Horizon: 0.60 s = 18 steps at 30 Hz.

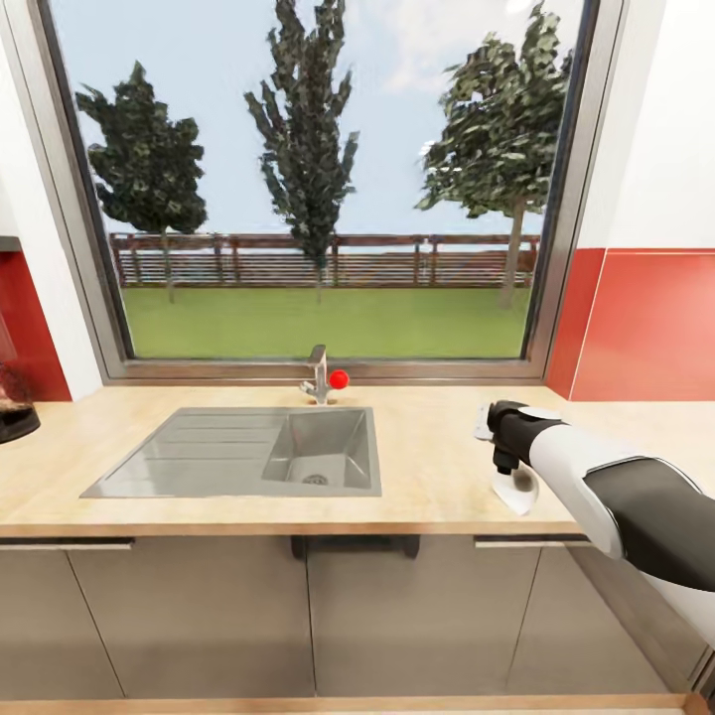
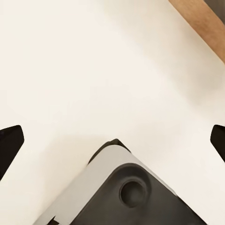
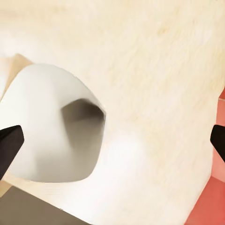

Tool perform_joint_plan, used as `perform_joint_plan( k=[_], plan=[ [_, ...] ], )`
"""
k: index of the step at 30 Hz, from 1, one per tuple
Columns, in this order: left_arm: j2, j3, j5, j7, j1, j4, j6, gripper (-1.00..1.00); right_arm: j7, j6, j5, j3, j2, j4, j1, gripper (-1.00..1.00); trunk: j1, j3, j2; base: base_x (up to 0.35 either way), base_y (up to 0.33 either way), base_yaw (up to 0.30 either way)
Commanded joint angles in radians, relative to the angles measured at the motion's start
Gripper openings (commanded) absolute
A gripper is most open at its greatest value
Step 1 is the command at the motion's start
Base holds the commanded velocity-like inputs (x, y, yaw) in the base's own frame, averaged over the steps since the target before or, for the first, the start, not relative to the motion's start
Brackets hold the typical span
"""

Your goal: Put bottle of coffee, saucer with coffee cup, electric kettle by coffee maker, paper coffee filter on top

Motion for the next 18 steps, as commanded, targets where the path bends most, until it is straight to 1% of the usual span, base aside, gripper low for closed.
perform_joint_plan(
  k=[1,3,5,6,7,18],
  plan=[
    [0.0,-0.006,0.01,-0.003,0.0,-0.001,-0.002,1.0,0.004,0.0,-0.004,0.008,0.0,0.001,-0.001,1.0,0.004,-0.004,-0.008,0.0,0.0,0.0],
    [0.0,-0.006,0.009,-0.003,0.0,-0.001,-0.002,1.0,0.0,-0.001,-0.005,0.009,0.001,0.002,-0.001,1.0,0.012,-0.011,-0.022,0.0,0.0,0.0],
    [0.0,-0.006,0.009,-0.003,0.0,-0.002,-0.002,1.0,-0.019,0.001,-0.001,0.009,0.004,0.003,-0.001,1.0,0.019,-0.017,-0.036,0.0,0.0,0.0],
    [-0.001,-0.007,0.009,-0.003,0.0,-0.002,-0.002,1.0,-0.036,0.003,0.001,0.009,0.006,0.005,-0.001,1.0,0.023,-0.02,-0.043,0.0,0.0,0.0],
    [-0.004,-0.008,0.009,-0.003,0.0,-0.001,-0.002,1.0,-0.071,0.01,0.007,0.009,0.015,0.013,-0.001,1.0,0.027,-0.023,-0.05,0.0,0.0,0.0],
    [-0.004,-0.008,0.008,-0.003,0.0,-0.002,-0.002,1.0,-0.084,0.016,0.014,0.01,0.016,0.016,0.004,1.0,0.069,-0.058,-0.127,0.0,0.0,0.0]
  ],
)
